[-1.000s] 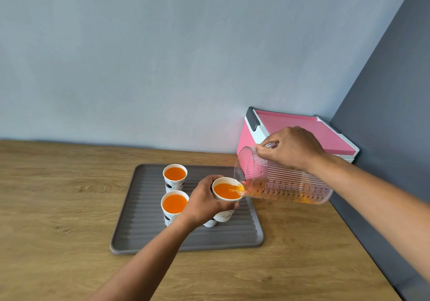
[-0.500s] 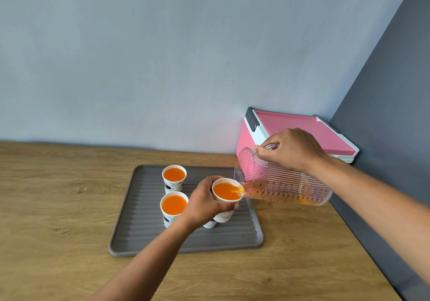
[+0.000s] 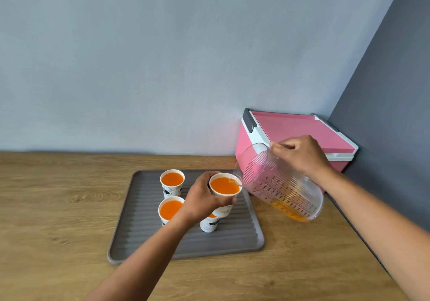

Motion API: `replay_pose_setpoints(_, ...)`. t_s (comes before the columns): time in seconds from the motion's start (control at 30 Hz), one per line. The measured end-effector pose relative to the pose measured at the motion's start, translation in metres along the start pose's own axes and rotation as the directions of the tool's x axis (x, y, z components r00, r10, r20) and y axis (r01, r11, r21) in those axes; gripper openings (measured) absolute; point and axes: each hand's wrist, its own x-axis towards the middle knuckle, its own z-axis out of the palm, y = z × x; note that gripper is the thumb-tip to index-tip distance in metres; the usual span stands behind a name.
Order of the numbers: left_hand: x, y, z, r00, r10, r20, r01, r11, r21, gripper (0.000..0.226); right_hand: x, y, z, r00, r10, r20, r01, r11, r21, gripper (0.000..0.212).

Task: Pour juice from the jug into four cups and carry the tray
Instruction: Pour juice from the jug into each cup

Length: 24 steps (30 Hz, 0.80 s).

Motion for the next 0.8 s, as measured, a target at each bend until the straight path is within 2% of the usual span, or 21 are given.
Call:
replay_pose_setpoints(0.07, 0.003, 0.0, 0.0, 1.0, 0.006, 0.0, -0.006, 1.0, 0.02, 0.07, -0.002, 0.01, 0.006, 0.999, 0.036, -0.015, -0.035, 0.997, 0.073, 0.058)
replay_pose_setpoints(0.2, 0.012, 0.003, -0.005, 1.0, -0.003, -0.008, 0.003, 0.999, 0.033, 0.064, -0.004, 0.025, 0.018, 0.985, 0.142, -0.096, -0.115, 0.961, 0.251, 0.034)
replay_pose_setpoints(0.27, 0.019, 0.003, -0.009, 1.0, -0.01, -0.018, 0.01, 1.0, 0.026, 0.067, -0.003, 0.029, 0.024, 0.973, 0.185, -0.14, -0.125, 0.925, 0.358, 0.038)
replay_pose_setpoints(0.4, 0.035, 0.009, -0.018, 0.998, 0.02, -0.065, -0.019, 1.0, 0.007, 0.069, 0.001, 0.033, 0.034, 0.94, 0.262, -0.221, -0.118, 0.853, 0.509, 0.06)
replay_pose_setpoints(0.53, 0.055, 0.008, -0.024, 0.993, 0.037, -0.11, -0.033, 0.999, 0.035, 0.072, 0.006, 0.034, 0.043, 0.913, 0.322, -0.251, -0.114, 0.792, 0.6, 0.05)
replay_pose_setpoints(0.63, 0.072, -0.006, -0.023, 0.99, -0.004, -0.139, 0.017, 0.995, 0.094, 0.077, 0.008, 0.038, 0.053, 0.907, 0.341, -0.247, -0.102, 0.746, 0.658, 0.045)
replay_pose_setpoints(0.7, 0.082, -0.016, -0.021, 0.989, -0.046, -0.141, 0.064, 0.989, 0.131, 0.079, 0.008, 0.039, 0.058, 0.907, 0.349, -0.236, -0.109, 0.736, 0.669, 0.034)
replay_pose_setpoints(0.8, 0.094, -0.034, -0.017, 0.986, -0.098, -0.138, 0.126, 0.969, 0.213, 0.079, 0.008, 0.042, 0.063, 0.905, 0.353, -0.237, -0.121, 0.749, 0.651, 0.042)
